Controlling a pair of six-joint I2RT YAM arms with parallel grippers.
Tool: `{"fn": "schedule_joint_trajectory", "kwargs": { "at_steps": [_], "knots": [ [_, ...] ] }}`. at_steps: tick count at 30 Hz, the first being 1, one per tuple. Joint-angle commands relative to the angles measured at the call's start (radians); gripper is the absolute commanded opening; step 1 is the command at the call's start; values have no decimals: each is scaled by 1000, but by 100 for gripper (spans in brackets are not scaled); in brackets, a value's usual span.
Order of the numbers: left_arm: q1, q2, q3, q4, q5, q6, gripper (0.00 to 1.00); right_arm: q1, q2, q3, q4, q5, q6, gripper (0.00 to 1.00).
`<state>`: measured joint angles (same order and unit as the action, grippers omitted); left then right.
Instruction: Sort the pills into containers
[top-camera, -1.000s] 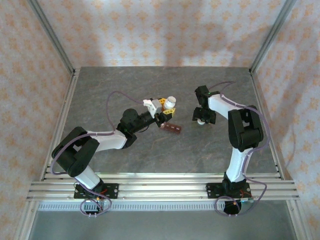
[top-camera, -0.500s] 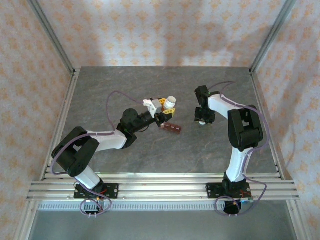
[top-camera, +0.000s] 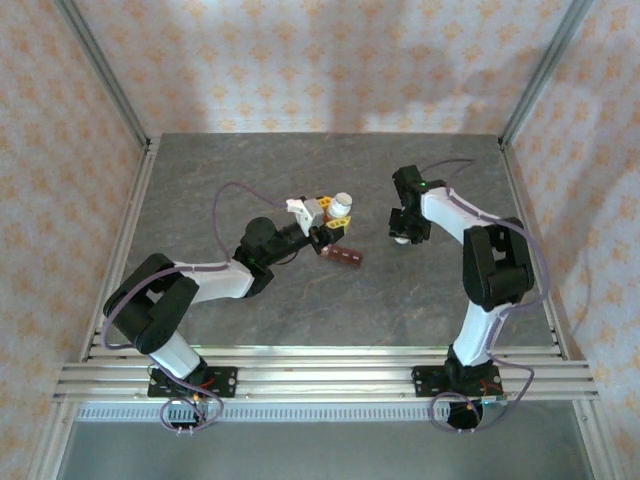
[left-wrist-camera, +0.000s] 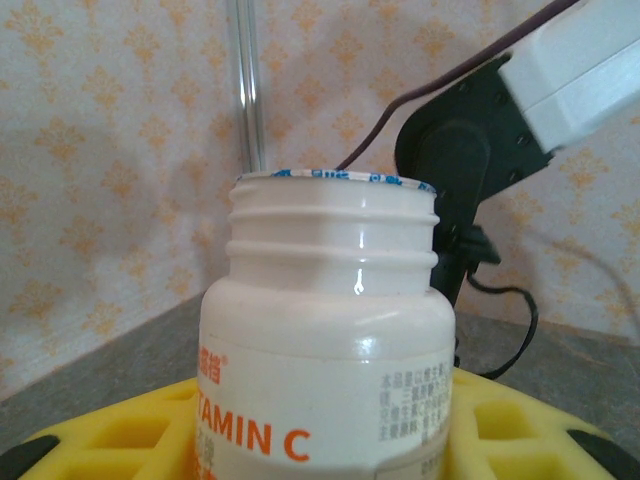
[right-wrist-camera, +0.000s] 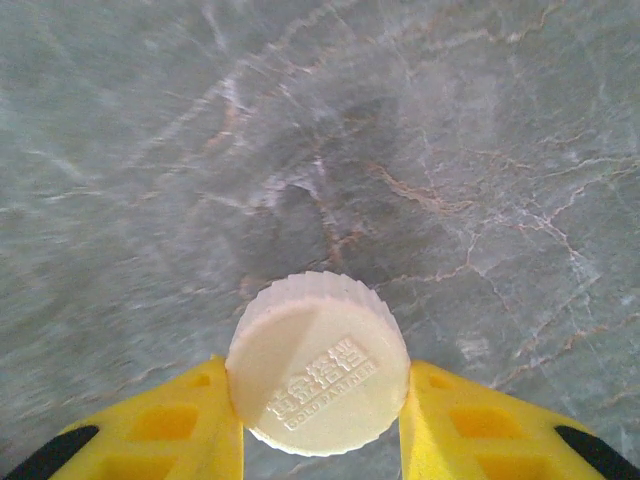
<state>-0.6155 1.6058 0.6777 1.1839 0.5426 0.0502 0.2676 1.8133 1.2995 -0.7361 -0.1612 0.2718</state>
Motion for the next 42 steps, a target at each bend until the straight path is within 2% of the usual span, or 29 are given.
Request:
{"fn": "schedule_joint_trajectory", "kwargs": {
  "at_steps": [1, 12, 23, 32, 42],
  "knots": [
    [-9, 13, -3, 59, -2, 20, 0, 15, -101, 63, -50, -33, 20, 38],
    [-12, 63, 10, 71, -1, 30, 0, 99, -161, 340, -225, -63, -3, 38],
    [-18, 98, 20, 75, -4, 49, 0, 109, -130, 590, -351, -145, -45, 38],
    [-18, 126, 40, 73, -2, 69, 0, 117, -156, 603, -377, -319, -87, 37],
    [-18, 147, 35, 75, -31, 106, 0, 158, -159, 584, -410, -413, -148, 36]
  ]
}}
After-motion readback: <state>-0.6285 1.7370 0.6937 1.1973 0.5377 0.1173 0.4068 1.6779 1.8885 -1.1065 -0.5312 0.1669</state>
